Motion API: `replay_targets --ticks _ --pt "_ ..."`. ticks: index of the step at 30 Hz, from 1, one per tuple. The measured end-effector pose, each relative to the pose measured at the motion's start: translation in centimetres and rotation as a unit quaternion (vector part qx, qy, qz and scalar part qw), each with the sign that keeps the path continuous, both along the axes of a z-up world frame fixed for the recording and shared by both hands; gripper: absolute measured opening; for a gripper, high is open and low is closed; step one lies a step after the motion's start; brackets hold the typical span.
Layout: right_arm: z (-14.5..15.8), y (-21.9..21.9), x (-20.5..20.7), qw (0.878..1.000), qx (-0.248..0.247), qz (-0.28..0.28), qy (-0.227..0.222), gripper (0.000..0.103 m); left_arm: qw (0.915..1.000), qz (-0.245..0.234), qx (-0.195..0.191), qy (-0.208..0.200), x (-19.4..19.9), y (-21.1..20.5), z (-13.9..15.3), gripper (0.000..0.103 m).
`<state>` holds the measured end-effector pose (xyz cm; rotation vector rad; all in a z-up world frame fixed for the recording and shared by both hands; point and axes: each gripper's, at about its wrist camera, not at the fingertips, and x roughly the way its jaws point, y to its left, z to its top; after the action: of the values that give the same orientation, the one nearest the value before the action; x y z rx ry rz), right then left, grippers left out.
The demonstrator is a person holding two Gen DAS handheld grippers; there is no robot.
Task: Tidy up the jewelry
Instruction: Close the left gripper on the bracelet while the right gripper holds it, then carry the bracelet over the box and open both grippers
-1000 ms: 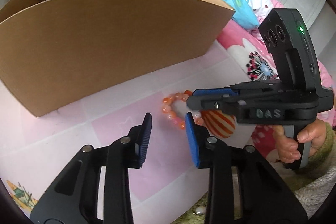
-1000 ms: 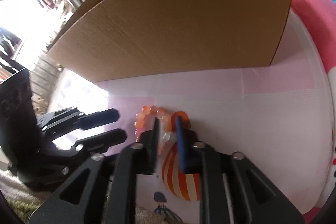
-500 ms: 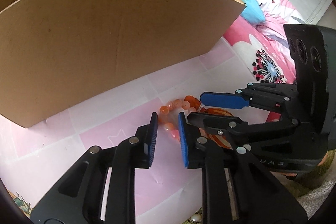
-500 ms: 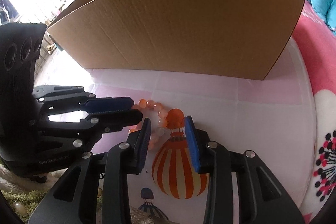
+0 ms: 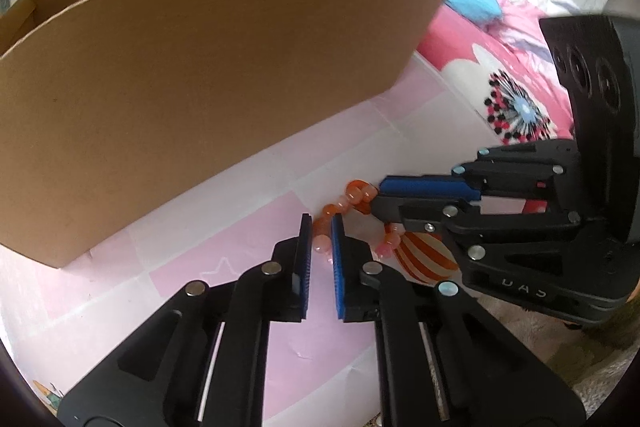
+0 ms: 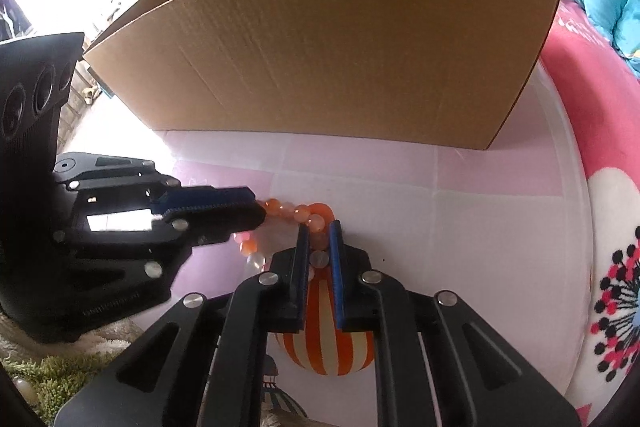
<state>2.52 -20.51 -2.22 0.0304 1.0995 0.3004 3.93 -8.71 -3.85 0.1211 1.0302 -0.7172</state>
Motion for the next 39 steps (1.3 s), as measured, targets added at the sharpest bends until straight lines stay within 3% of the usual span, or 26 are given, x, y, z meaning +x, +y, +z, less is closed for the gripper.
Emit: replay_targets --ticks 11,16,23,29,32,35,39 --pt "0.0 -2.4 -1.5 1.000 0.018 -0.020 -0.010 0.010 0.9992 -0.019 0.017 -0.032 -1.0 -0.6 0.0 0.008" --pt "2.5 -2.1 -1.7 0.999 0.010 -0.019 -0.035 0.010 0.9986 -0.027 0.006 -0.045 -1.5 -0.2 0.8 0.008" --pt "9.3 -1.6 -2.4 0.994 0.003 0.006 -0.108 0.010 0.9941 -0.024 -0.044 -0.096 -2.4 1.9 6.4 0.008" --pt "15.3 -0.4 0.7 0.981 0.016 0.044 -0.188 0.010 0.9802 -0.003 -0.088 -0.177 -1.2 4.6 13.7 0.008" --pt "14.9 0.3 4.5 0.983 0.023 0.054 -0.177 0.010 0.9790 0.011 -0.074 -0.190 1.3 4.6 14.3 0.008" --pt "12.0 0.6 9.0 0.991 0.018 0.052 -0.119 0.010 0.9871 0.027 -0.059 -0.146 5.1 4.4 12.5 0.008" --pt "8.4 1.2 12.1 0.998 0.012 0.050 -0.039 0.010 0.9959 0.042 -0.037 -0.071 9.4 3.9 9.2 0.008"
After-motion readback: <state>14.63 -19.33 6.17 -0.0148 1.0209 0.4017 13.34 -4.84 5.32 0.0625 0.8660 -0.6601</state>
